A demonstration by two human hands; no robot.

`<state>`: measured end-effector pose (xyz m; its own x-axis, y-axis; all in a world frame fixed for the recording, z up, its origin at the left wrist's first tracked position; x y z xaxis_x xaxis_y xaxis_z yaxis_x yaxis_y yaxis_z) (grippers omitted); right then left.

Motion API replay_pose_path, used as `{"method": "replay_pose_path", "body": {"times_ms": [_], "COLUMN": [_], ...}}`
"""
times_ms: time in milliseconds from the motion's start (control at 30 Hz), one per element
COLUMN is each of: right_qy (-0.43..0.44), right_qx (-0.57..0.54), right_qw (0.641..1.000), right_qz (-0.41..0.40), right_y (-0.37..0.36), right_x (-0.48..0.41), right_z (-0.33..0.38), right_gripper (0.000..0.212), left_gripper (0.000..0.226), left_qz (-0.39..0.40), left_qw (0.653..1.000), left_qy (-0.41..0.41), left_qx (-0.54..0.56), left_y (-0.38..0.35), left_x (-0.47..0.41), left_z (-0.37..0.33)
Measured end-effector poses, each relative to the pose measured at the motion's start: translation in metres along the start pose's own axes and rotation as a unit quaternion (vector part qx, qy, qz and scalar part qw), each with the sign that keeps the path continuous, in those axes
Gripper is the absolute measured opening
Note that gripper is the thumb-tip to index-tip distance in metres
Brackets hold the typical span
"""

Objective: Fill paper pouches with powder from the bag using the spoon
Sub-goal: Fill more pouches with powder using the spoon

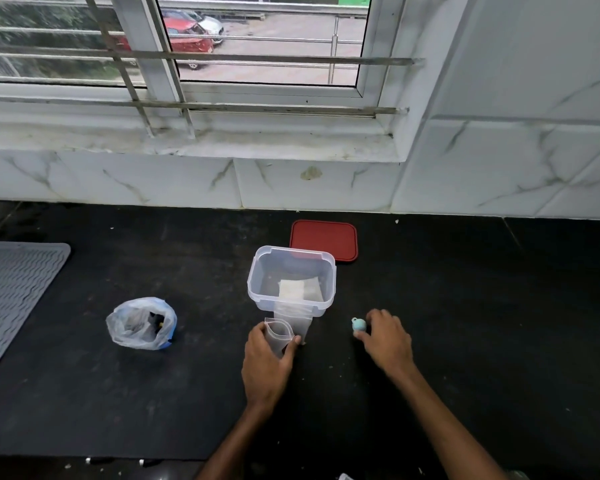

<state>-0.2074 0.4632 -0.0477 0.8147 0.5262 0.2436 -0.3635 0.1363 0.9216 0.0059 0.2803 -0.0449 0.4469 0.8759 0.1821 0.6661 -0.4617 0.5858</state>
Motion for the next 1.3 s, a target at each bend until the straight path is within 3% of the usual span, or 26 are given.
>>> {"method": "replay_pose_path", "body": {"times_ms": [333, 633, 800, 933, 1067, 1133, 1233, 1300], "right_qy": [0.027, 0.027, 0.041, 0.024, 0.041, 0.069, 0.142, 0.187], "right_qx": [-0.006, -0.013, -0.013, -0.179, -0.376, -0.421, -0.409, -0.383], "right_qw": [0.999, 0.999, 0.998, 0.976, 0.909, 0.89, 0.899, 0.905], "right_qz": [-0.04, -0.028, -0.041, -0.12, -0.178, -0.16, -0.069, -0.018], "right_y": [-0.002, -0.009, -0.009, 0.02, 0.066, 0.084, 0.084, 0.072], "right_x": [-0.012, -0.014, -0.016, -0.015, -0.008, -0.002, 0.01, 0.021], "right_z": [-0.004, 0.009, 0.014, 0.017, 0.045, 0.076, 0.146, 0.191], "right_gripper": [0.014, 0.04, 0.029, 0.026, 0.029, 0.028, 0.024, 0.019], "left_gripper": [0.065, 0.082, 0.077, 0.058, 0.042, 0.04, 0.046, 0.058], "left_qz": [-0.015, 0.0, -0.016, -0.087, -0.205, -0.264, -0.342, -0.347], "left_qw": [1.0, 0.998, 0.998, 0.994, 0.976, 0.959, 0.93, 0.923], "left_qy": [-0.005, -0.045, -0.065, -0.062, -0.028, 0.01, 0.069, 0.138], "left_qx": [-0.002, -0.036, -0.016, 0.019, 0.066, 0.098, 0.114, 0.093], "left_y": [0.002, 0.003, 0.017, 0.055, 0.113, 0.148, 0.204, 0.224], "left_x": [0.004, 0.007, 0.007, -0.005, -0.022, -0.033, -0.053, -0.069], "left_z": [-0.005, -0.018, -0.023, -0.016, 0.006, 0.032, 0.078, 0.105]}}
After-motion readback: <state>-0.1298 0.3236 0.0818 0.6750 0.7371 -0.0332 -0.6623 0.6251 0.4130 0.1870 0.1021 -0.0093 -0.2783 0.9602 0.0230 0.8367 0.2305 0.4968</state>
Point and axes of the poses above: each hand's wrist, its own x-axis away from the middle knuckle, its own y-axis out of the back of the hand, z = x × y, the point moved 9 cm from there along -x, towards the middle knuckle, and after that the axes turned 6 degrees about y, right-handed, at the moved point
